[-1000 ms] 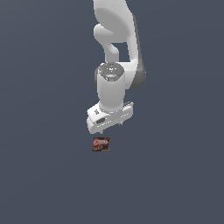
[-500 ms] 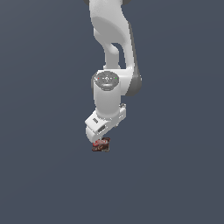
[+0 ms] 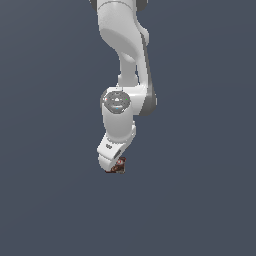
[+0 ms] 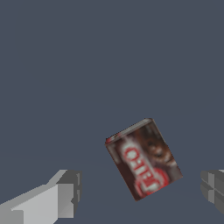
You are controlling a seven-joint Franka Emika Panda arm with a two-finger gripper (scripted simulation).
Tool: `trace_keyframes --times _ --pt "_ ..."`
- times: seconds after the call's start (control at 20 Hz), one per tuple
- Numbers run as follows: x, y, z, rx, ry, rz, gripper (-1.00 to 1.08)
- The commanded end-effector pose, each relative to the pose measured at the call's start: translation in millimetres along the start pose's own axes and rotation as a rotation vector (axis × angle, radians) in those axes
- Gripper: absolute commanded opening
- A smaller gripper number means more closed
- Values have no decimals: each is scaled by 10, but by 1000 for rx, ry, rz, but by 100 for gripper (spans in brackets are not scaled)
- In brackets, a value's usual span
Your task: Pick up the object and move it to a goal position.
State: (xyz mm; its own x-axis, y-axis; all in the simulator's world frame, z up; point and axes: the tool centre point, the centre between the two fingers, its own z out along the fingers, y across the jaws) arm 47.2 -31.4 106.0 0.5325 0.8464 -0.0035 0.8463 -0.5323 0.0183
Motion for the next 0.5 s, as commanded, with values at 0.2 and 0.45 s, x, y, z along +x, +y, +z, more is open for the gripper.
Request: trace_keyframes --times 0.2,0.45 --pt "-54 83 143 6 0 -169 100" --pt "-97 142 248 11 2 -293 100"
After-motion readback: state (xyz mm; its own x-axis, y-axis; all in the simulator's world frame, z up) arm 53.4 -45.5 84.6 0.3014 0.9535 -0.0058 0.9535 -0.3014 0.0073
